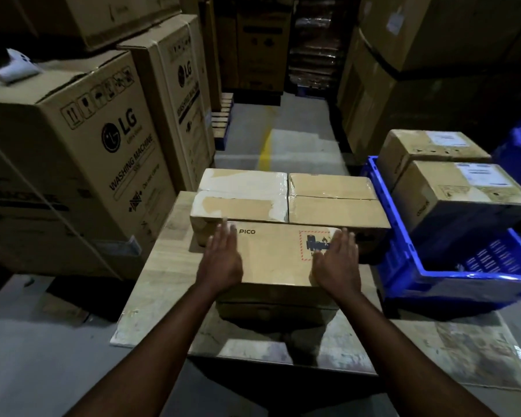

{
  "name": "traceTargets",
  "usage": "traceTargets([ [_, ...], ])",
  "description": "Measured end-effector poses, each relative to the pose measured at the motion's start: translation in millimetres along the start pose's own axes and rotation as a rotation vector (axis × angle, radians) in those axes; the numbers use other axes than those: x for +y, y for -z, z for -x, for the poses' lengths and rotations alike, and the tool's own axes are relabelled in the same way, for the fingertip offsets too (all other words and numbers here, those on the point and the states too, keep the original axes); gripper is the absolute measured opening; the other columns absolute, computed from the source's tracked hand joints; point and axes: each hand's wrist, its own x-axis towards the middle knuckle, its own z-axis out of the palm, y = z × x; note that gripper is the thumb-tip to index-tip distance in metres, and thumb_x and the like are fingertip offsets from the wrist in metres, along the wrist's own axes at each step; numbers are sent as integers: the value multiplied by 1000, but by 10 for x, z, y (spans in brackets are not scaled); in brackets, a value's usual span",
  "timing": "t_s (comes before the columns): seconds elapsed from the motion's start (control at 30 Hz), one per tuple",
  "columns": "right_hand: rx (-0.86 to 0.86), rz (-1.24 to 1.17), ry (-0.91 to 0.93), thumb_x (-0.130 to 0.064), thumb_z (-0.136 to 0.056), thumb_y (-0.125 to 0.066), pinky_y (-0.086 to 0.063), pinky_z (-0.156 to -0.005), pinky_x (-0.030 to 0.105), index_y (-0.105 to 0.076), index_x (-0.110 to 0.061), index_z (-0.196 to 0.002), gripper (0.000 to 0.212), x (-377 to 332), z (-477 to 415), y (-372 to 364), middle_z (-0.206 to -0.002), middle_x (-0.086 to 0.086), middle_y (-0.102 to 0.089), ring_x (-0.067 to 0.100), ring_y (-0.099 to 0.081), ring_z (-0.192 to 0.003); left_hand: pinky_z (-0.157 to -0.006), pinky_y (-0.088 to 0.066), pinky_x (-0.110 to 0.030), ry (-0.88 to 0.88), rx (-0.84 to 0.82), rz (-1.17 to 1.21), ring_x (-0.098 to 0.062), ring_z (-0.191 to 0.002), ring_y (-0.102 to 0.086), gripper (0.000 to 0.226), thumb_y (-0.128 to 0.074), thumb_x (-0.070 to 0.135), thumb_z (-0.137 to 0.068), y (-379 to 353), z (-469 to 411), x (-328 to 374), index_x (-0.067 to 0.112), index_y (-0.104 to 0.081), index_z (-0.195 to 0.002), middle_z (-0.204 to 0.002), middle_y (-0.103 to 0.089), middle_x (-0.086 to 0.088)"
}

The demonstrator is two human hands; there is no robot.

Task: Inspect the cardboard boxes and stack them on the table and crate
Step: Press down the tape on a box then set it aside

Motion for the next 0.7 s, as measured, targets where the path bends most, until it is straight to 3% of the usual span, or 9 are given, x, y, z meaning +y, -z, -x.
traceTargets([
  [0.13,-162,50,220,-44,-103,-25,2,-124,41,-7,-4,-156,69,-303,-17,-142,-165,15,-2,26,3,-153,-123,1,-40,-128,-105,-117,-23,-151,8,67,-27,38,-102,-76,-49,239,9,1,-156,-164,10,-10],
  [0.23,-147,160,264,-48,-96,-11,4,-122,43,-8,-4,-157,76,-316,18,-228,-165,14,-4,26,1,-153,-123,-1,-41,-135,-101,-203,-20,-152,0,70,-12,41,-96,-163,-17,279,9,-6,-157,-165,-3,-8],
  [0.47,-190,183,290,-52,-97,-6,5,-122,42,-5,-7,-157,76,-283,-16,-216,-166,12,0,24,5,-153,-123,-2,-40,-140,-110,-191,-18,-152,-1,70,-13,45,-96,-163,-48,249,12,-6,-157,-165,-3,-6],
  [0.57,-178,196,263,-48,-103,-19,0,-123,43,-10,-12,-158,67,-128,-82,-116,-166,9,-3,21,3,-153,-123,1,-41,-55,-115,-158,-19,-152,4,71,-20,51,-100,-83,-72,59,13,-4,-157,-165,4,-5],
  [0.7,-127,201,209,-46,-103,-20,-2,-123,44,-12,-14,-158,64,97,-113,-27,-166,3,-6,18,1,-153,-122,-2,-43,-7,-55,-164,-22,-152,4,78,-8,59,-93,-67,-17,-159,17,-5,-158,-165,3,-3],
])
